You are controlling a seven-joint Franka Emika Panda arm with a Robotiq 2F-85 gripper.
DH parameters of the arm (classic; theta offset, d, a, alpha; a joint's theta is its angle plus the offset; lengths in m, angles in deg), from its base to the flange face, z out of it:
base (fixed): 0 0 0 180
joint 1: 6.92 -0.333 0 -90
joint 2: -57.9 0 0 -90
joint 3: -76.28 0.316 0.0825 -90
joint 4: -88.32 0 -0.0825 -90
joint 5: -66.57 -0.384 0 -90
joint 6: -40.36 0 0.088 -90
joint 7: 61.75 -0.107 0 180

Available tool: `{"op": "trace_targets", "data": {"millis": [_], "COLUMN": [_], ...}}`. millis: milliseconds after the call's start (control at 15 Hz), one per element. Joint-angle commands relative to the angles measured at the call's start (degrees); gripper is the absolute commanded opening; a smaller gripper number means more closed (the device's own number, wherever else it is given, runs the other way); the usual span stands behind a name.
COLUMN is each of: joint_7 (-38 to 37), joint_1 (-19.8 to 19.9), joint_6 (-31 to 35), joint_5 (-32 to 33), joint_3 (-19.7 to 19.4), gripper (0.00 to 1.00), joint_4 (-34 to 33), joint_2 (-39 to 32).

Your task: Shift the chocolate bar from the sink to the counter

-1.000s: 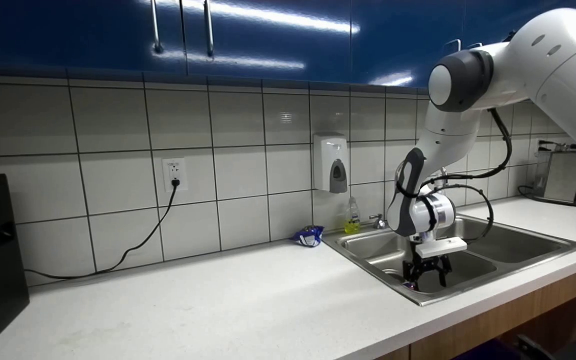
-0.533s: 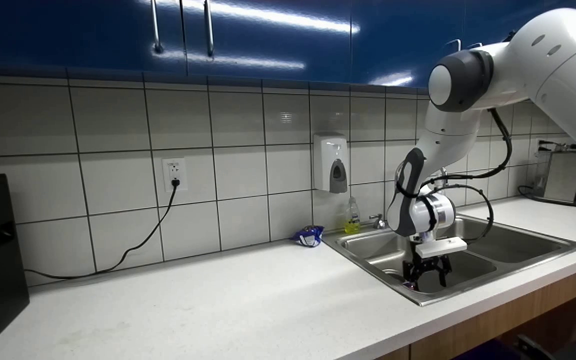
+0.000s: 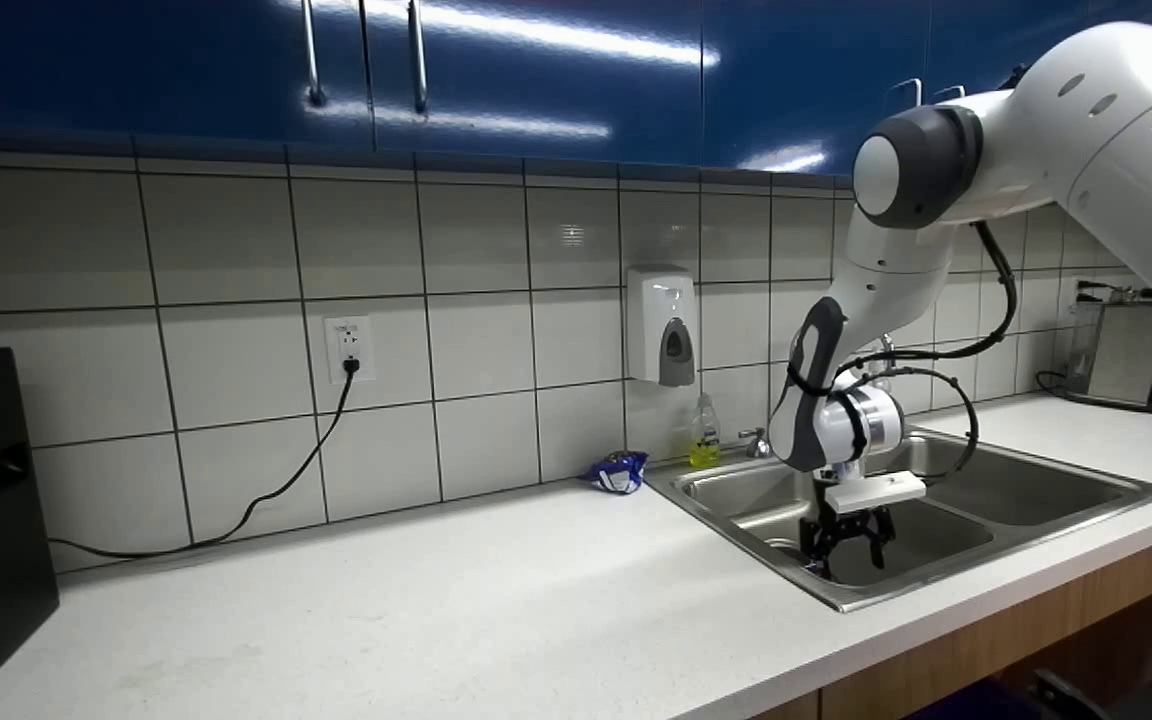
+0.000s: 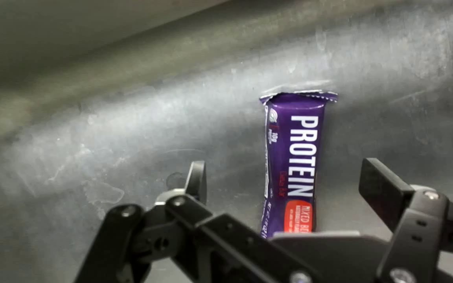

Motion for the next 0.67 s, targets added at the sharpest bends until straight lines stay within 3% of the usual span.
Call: {"op": "trace_targets", "data": {"millis": [0, 600], "joint_7": [-1.44, -1.39], "joint_1": [0.14, 0.14], "joint_6": [-0.74, -0.77], "joint_5": [0.54, 0.02], "joint_3": [0.47, 1.75], "gripper": [1.00, 1.00], "joint_4": [-3.92, -10.08], "joint_2": [-3.14, -9.25]}}
